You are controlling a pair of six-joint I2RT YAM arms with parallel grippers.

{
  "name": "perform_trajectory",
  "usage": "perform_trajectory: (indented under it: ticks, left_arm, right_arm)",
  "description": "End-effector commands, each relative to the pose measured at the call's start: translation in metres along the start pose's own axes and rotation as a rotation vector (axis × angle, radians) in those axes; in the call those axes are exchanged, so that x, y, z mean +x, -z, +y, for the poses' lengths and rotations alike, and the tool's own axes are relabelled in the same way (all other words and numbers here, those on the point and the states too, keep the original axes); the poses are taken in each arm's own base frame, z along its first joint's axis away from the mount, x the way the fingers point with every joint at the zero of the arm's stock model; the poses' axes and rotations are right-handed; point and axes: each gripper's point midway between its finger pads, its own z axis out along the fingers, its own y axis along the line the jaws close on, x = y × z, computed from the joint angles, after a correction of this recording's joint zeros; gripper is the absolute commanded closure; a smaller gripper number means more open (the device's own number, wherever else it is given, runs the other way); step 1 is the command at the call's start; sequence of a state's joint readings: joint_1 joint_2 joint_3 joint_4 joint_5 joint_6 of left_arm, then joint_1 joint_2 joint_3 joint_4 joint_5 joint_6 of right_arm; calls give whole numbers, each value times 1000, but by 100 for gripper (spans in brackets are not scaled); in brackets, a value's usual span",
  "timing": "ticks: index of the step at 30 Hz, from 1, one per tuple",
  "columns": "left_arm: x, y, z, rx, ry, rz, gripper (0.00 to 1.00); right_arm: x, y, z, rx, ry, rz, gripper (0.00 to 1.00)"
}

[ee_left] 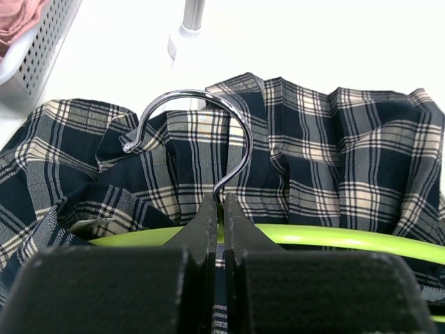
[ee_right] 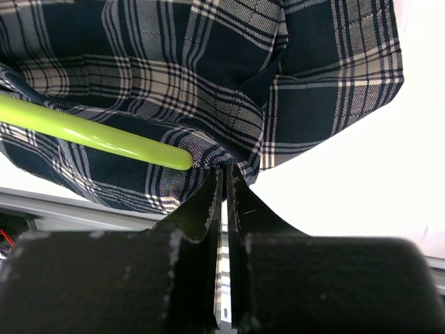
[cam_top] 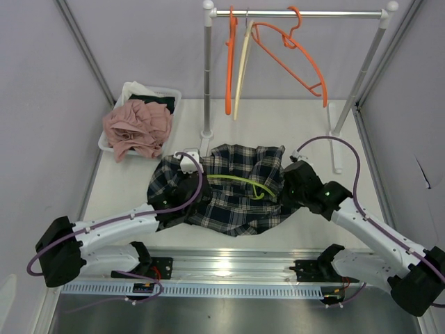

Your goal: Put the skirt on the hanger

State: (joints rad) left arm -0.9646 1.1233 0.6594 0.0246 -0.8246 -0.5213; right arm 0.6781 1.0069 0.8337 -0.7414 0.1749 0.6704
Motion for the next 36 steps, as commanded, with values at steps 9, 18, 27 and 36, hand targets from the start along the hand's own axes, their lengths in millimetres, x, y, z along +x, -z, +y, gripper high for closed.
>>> perform_trajectory:
  ticks: [9, 18, 27, 36]
  left_arm:
    - [-6, 7, 22, -72, -51, -75, 100]
    - [-20, 14, 24, -58, 10, -118, 100]
    - [-14, 15, 27, -51, 11, -111, 100]
    - [-4, 16, 26, -17, -1, -110, 100]
  right_arm:
    - [-43, 21, -4, 30, 9, -91, 100]
    - [-45, 17, -8, 33, 11, -74, 100]
    - [-47, 14, -10, 34, 8, -70, 100]
    - [-62, 20, -12, 28, -6, -97, 100]
